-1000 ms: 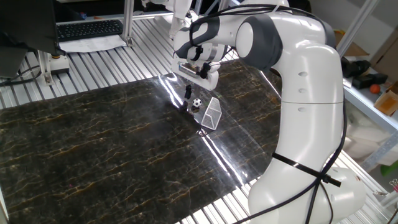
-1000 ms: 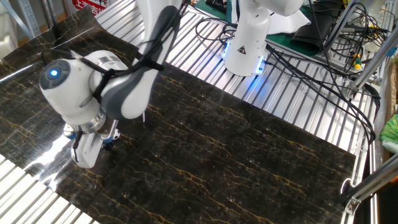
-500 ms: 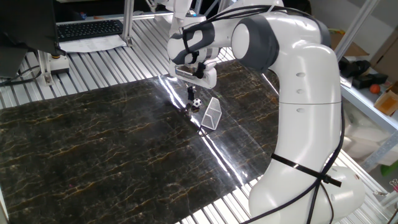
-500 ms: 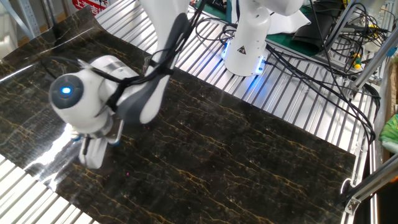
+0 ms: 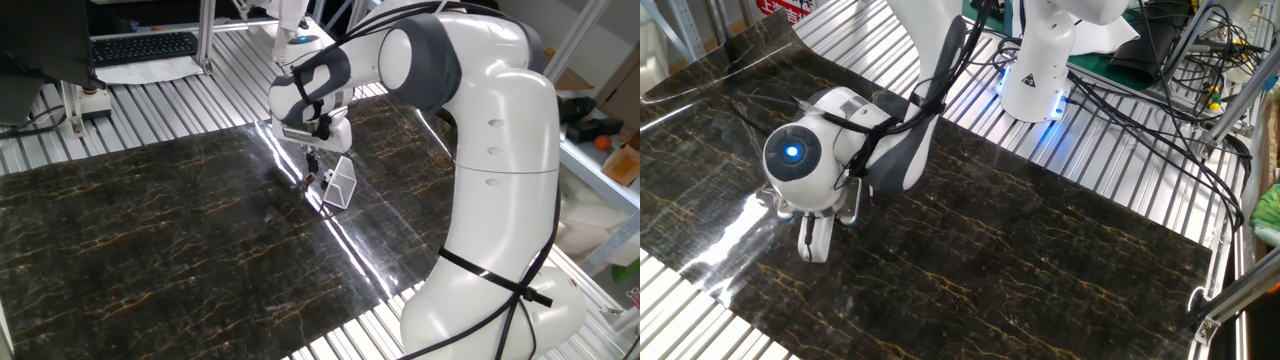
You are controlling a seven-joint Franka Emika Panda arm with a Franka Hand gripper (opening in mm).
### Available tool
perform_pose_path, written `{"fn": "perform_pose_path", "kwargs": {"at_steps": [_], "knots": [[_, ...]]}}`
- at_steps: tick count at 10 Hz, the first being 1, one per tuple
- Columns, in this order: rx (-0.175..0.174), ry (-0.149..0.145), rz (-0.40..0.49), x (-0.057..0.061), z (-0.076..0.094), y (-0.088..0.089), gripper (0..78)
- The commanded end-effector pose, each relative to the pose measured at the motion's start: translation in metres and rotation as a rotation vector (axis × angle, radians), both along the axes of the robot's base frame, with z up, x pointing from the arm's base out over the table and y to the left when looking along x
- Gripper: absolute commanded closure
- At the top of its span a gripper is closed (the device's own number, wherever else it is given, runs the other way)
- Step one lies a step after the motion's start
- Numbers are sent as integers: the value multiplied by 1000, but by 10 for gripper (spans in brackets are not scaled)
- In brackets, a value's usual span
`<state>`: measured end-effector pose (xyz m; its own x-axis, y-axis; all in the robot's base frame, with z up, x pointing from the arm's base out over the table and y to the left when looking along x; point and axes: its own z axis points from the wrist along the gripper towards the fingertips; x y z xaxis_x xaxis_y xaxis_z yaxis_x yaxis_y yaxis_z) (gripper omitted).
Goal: Push the soccer ball into the goal
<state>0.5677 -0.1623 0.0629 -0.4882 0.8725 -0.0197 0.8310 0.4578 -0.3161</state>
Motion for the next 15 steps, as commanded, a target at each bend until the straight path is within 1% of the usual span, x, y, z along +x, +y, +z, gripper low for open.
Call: {"fn": "perform_pose_path", "kwargs": {"at_steps": [1, 3, 5, 6, 7, 9, 12, 15], "knots": [[228, -106, -46, 17, 7, 2, 764], [232, -105, -38, 29, 13, 4, 764], [248, -103, -35, 38, 19, 8, 764], [252, -102, -38, 46, 24, 11, 764], [244, -103, -21, 47, 25, 10, 764], [249, -103, -18, 47, 26, 13, 764], [250, -103, -23, 49, 31, 25, 764], [251, -102, -3, 49, 33, 30, 764]]}}
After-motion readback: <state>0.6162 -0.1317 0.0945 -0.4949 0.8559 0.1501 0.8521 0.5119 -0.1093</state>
